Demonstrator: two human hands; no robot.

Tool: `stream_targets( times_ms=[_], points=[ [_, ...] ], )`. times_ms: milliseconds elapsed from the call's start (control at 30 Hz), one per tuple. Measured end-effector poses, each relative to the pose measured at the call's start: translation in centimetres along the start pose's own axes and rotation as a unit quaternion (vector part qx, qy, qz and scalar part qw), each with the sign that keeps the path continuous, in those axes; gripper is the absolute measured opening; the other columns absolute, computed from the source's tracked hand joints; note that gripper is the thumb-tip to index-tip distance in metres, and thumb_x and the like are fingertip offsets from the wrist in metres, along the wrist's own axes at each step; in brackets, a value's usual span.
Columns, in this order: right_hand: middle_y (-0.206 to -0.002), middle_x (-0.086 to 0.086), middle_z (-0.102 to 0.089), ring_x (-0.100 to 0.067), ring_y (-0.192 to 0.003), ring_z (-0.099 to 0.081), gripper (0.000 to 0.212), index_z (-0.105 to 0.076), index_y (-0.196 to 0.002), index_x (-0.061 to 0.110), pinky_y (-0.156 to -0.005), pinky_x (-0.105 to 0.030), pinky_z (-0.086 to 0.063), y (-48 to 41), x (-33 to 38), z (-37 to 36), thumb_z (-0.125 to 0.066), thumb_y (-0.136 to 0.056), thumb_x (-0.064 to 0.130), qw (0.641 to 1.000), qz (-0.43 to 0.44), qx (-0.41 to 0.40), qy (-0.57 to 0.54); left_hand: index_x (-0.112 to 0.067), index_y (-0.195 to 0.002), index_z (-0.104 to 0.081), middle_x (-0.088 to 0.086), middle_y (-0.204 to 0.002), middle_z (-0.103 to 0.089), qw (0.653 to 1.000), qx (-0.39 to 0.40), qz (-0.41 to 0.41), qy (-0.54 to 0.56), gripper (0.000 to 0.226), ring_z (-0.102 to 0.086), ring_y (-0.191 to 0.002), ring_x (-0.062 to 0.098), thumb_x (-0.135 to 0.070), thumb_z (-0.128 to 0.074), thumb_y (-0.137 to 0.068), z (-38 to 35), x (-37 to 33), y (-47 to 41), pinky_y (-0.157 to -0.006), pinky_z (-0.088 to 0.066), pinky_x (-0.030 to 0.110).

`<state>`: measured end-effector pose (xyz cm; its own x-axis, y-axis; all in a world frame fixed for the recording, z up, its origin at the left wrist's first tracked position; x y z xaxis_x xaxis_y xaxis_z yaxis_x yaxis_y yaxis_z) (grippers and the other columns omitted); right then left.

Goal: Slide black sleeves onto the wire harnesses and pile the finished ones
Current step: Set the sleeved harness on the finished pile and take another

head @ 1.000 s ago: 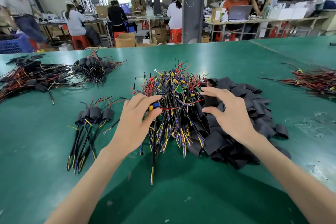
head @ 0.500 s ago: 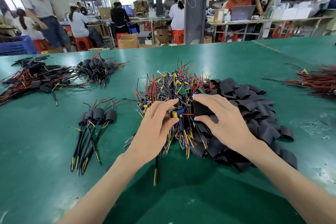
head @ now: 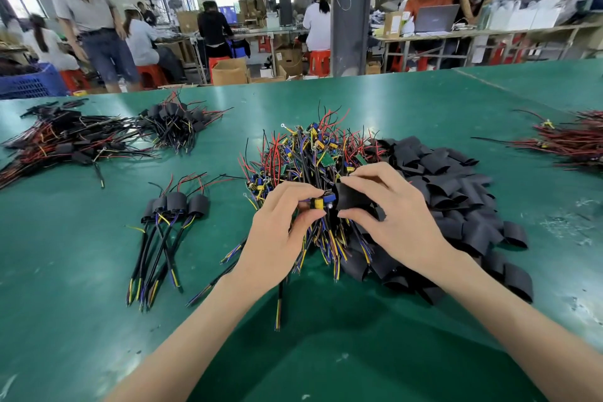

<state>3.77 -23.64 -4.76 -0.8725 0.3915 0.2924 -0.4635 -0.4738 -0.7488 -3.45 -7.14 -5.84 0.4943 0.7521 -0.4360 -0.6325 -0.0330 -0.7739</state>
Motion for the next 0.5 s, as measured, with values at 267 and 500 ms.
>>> stream_targets(
  times_ms=[267,500],
  points=[
    [-0.101,-0.009,-0.06,-0.022,-0.092,-0.06,0.04,-0.069,-0.11,0.005,-0.085,-0.033,-0.045,0.03,0.25,0.05,-0.08,-0.072,0.016,1.0,0.001,0.028,-0.004,-0.003,-0.104,-0.063,0.001,-0.103,-0.059,1.0,0.004,-0.002,-0.001,0.019,-0.053,-0.084,0.011,-0.005,-0.062,-0.085,0.05,0.02,-0.1,-0.082,-0.041,0.017],
    [-0.103,-0.006,-0.06,-0.018,-0.092,-0.059,0.042,-0.068,-0.112,0.006,-0.087,-0.03,-0.045,0.01,0.31,0.28,-0.079,-0.074,0.017,0.999,-0.003,0.043,-0.019,-0.006,-0.104,-0.065,-0.006,-0.105,-0.055,0.999,0.028,-0.016,-0.005,0.019,-0.052,-0.082,0.008,-0.005,-0.063,-0.085,-0.08,0.16,-0.02,-0.081,-0.043,0.021]
  ],
)
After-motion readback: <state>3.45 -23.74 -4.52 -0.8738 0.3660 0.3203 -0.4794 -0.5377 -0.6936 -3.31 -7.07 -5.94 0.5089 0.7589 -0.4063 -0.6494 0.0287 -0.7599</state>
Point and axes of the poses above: each hand's wrist, its own y-axis away from the middle knuckle, its own z-axis out of the back of the hand, x = y × z, the point moved 2 cm from there along -y, towards the middle knuckle
